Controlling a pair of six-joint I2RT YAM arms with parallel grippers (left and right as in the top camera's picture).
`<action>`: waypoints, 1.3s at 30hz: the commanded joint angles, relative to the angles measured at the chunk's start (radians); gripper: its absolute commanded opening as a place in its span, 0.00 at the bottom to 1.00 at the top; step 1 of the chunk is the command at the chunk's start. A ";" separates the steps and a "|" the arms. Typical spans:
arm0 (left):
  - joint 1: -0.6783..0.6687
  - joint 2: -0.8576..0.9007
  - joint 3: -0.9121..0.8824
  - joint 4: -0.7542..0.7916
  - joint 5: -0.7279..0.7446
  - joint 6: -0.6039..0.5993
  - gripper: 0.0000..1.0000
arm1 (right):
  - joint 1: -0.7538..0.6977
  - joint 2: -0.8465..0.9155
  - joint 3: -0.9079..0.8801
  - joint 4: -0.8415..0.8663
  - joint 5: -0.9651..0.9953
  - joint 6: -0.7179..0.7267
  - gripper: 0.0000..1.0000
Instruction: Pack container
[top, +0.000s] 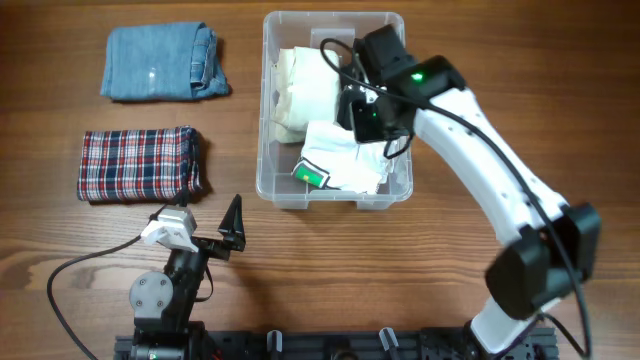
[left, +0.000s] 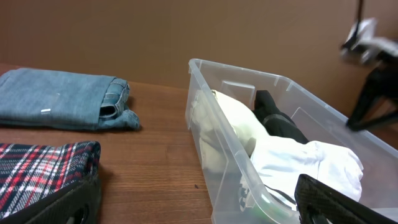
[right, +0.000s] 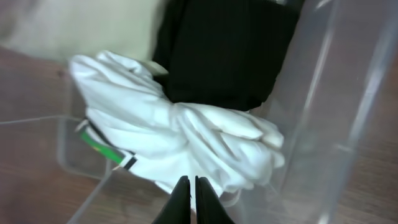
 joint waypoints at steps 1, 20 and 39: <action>0.008 -0.005 -0.005 -0.005 -0.006 0.016 1.00 | 0.000 0.063 0.014 -0.001 0.023 0.038 0.04; 0.008 -0.005 -0.005 -0.005 -0.006 0.016 1.00 | 0.000 0.230 0.014 0.070 0.108 0.063 0.04; 0.008 -0.005 -0.005 -0.005 -0.006 0.016 1.00 | 0.000 0.074 0.000 0.165 0.020 0.056 0.04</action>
